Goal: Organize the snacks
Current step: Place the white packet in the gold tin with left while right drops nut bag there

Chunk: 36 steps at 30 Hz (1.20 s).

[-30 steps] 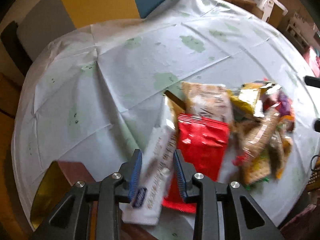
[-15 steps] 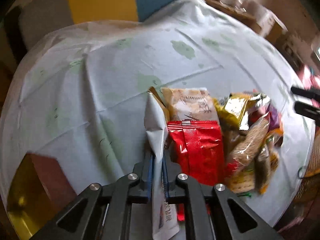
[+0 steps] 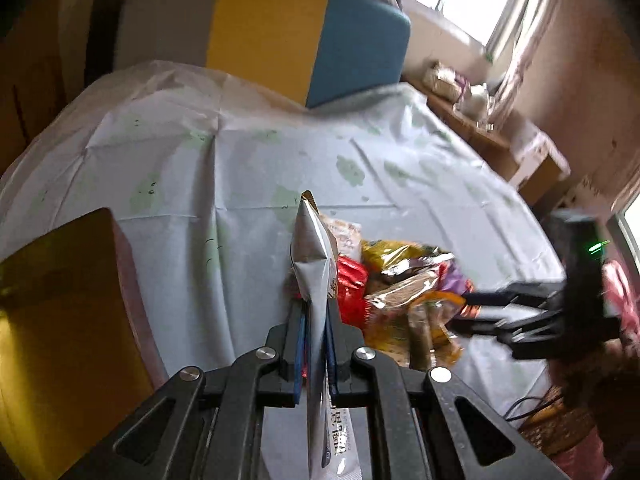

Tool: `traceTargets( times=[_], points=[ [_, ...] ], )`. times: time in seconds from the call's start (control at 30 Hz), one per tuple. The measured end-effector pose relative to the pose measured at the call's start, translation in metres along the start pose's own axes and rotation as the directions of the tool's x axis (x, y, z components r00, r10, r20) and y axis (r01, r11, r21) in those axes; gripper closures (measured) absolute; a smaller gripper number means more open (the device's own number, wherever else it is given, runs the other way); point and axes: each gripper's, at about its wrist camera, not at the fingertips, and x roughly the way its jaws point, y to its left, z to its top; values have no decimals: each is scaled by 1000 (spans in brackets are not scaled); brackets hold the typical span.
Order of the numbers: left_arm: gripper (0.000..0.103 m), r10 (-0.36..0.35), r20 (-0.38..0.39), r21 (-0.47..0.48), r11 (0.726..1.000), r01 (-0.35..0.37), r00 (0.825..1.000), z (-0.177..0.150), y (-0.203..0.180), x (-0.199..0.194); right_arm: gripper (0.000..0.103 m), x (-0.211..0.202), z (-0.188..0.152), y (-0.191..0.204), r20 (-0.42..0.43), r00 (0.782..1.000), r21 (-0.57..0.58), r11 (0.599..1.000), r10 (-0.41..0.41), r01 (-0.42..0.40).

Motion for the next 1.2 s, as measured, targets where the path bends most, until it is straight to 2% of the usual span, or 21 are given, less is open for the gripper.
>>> traceTargets(
  times=[0.1, 0.13, 0.23, 0.3, 0.4, 0.47, 0.57, 0.63, 0.8, 0.87, 0.93, 1.0, 1.2],
  points=[
    [95, -20, 74, -75, 997, 25, 997, 0, 8, -20, 40, 13, -6, 8, -37, 999, -10, 1000, 15, -16],
    [95, -13, 99, -93, 995, 23, 995, 0, 11, -29, 40, 15, -7, 10, -43, 999, -14, 1000, 24, -24],
    [95, 13, 158, -155, 988, 12, 987, -6, 26, -53, 30, 23, -10, 18, -60, 998, -31, 999, 29, -31],
    [95, 66, 192, -203, 979, -26, 979, -11, 40, -69, 30, 30, -12, 23, -73, 997, -50, 999, 16, -19],
    [95, 159, 219, -297, 951, -90, 963, -19, 70, -90, 31, 37, -14, 27, -76, 997, -80, 997, -27, 21],
    [95, 227, 214, -346, 927, -144, 950, -24, 87, -94, 38, 42, -16, 29, -86, 995, -99, 994, -46, 37],
    [95, 261, 195, -413, 896, -162, 945, -26, 112, -89, 41, 44, -17, 32, -74, 995, -122, 991, -68, 59],
    [95, 309, 168, -435, 875, -211, 936, -23, 124, -77, 45, 44, -18, 34, -70, 994, -139, 987, -88, 77],
    [94, 278, 119, -455, 869, -196, 953, -13, 143, -41, 45, 46, -21, 36, -74, 993, -146, 986, -93, 82],
    [91, 287, 102, -455, 865, -212, 953, -9, 147, -25, 44, 48, -18, 36, -76, 993, -147, 986, -94, 82],
    [80, 281, 77, -446, 868, -219, 957, -6, 148, -12, 44, 49, -15, 37, -77, 991, -160, 983, -109, 96],
    [80, 279, 60, -452, 864, -223, 958, -8, 148, -9, 44, 50, -15, 42, -72, 988, -189, 975, -134, 118],
    [80, 329, 44, -422, 862, -281, 943, -24, 138, -22, 47, 51, -16, 50, -60, 984, -226, 963, -167, 149]
  ],
)
